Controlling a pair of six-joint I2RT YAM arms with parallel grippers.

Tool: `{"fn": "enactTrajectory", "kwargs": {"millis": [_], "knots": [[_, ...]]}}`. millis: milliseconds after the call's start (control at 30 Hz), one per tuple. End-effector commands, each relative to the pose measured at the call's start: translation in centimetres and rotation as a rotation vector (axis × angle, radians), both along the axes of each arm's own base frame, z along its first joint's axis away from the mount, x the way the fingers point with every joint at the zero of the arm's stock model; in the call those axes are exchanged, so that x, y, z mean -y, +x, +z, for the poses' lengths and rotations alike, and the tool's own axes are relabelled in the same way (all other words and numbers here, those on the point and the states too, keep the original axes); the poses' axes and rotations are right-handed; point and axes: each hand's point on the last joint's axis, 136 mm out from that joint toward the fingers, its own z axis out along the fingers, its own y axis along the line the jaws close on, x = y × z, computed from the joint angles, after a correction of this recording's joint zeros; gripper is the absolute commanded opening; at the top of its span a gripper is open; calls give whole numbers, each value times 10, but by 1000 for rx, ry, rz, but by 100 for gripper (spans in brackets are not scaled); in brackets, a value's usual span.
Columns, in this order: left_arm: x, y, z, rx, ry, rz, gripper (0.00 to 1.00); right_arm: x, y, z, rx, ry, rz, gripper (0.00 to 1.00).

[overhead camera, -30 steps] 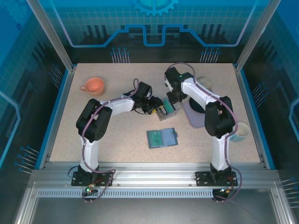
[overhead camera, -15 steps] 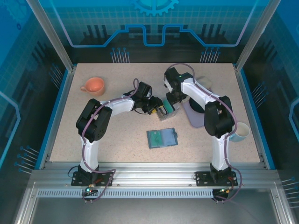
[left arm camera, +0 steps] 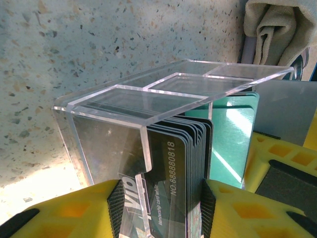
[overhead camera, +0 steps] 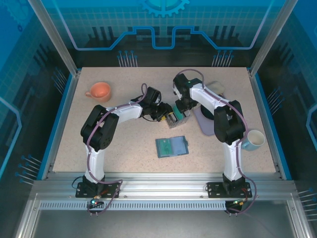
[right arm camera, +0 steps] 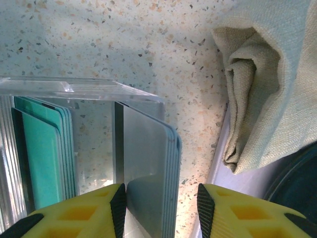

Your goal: Put the credit cards into the card holder

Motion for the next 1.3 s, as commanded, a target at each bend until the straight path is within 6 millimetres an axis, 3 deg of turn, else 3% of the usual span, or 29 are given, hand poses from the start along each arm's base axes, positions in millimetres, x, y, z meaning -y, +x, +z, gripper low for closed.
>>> {"fn": "enactTrajectory", "kwargs": {"millis": [0,200,400,533,600,900,1267], "knots": [[-17,-20,-25,-108,64,23,46,2,3,21,55,-21,3,44],[-17,-20,-25,-108,64,23,46,3,3,34,81,-11,3,43],[-17,-19,-24,-108,62,23,45,2,2,35,77,-8,7,39],[-17,-20,-26,-110,64,23,45,1,0,32,66,2,9,34],[-17,-21,-26,-111,65,23,45,0,0,32,66,3,13,26],[-17,-20,-27,-113,63,25,44,1,0,35,75,3,12,19],[-17,-21,-25,-111,63,23,44,-12,-10,58,66,131,1,3]]}}
